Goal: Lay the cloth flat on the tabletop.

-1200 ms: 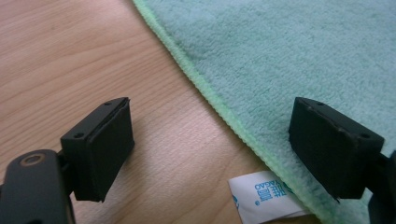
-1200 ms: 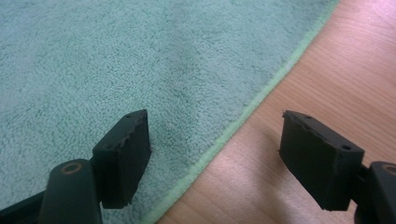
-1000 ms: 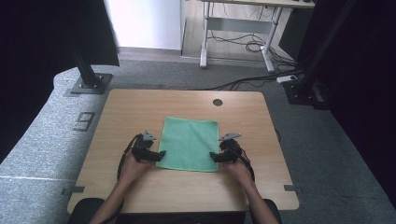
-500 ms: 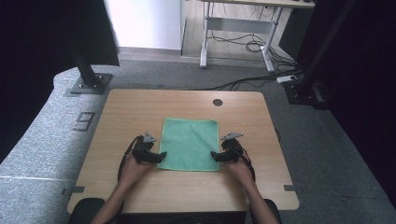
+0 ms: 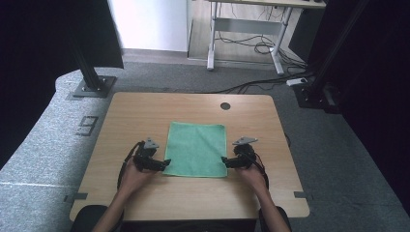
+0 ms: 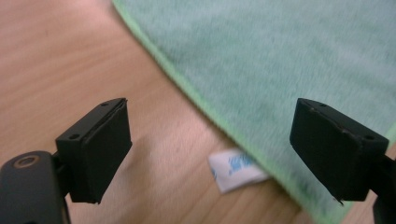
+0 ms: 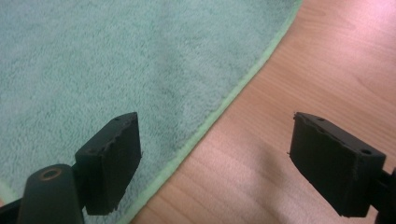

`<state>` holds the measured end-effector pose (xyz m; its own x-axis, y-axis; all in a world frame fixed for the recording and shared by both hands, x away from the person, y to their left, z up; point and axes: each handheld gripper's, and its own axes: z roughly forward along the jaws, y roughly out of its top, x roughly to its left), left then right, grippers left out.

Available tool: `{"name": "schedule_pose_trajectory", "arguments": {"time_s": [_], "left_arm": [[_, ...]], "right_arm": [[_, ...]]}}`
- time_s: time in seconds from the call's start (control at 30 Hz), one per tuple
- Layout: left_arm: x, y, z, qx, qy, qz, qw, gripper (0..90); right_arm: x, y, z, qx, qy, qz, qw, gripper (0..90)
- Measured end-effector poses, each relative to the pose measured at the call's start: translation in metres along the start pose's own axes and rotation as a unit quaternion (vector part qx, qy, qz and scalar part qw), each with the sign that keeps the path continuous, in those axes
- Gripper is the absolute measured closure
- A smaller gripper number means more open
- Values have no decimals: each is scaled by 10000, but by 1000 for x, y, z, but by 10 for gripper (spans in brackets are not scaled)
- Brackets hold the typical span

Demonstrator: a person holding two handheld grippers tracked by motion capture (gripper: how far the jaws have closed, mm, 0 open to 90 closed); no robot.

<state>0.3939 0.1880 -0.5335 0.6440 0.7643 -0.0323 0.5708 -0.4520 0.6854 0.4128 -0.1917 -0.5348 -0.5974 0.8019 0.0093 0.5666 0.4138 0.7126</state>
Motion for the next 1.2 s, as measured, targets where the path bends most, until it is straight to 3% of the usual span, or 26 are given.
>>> {"name": "schedule_pose_trajectory", "arguments": {"time_s": [0.1, 0.23, 0.47, 0.57, 0.7, 0.97, 1.1, 1.2], "left_arm": [[-1, -4, 4, 203, 131, 73, 9997, 135], [-4, -4, 8, 229, 145, 107, 9996, 140], [-9, -3, 10, 190, 138, 169, 9996, 140], [-8, -1, 2, 61, 102, 172, 9998, 140], [-5, -6, -9, 1, 22, 82, 10000, 139], [-3, -28, -25, 159, 163, 98, 9997, 119], [1, -37, -32, 167, 175, -14, 9997, 107], [5, -44, -35, 216, 218, -95, 9995, 97]], "right_arm": [[2, -2, 2, 92, 14, -26, 10000, 167], [3, -4, 9, 300, -82, -154, 9994, 168], [-4, -6, 8, 262, -135, 11, 9996, 178], [-1, -5, 4, 230, -107, -92, 9996, 180], [0, -5, -7, 0, -68, -43, 10000, 170], [-7, -31, -31, 7, -84, 125, 9999, 138], [-11, -45, -41, 29, -130, 248, 9996, 124], [-14, -55, -43, 89, -181, 304, 9993, 56]]}}
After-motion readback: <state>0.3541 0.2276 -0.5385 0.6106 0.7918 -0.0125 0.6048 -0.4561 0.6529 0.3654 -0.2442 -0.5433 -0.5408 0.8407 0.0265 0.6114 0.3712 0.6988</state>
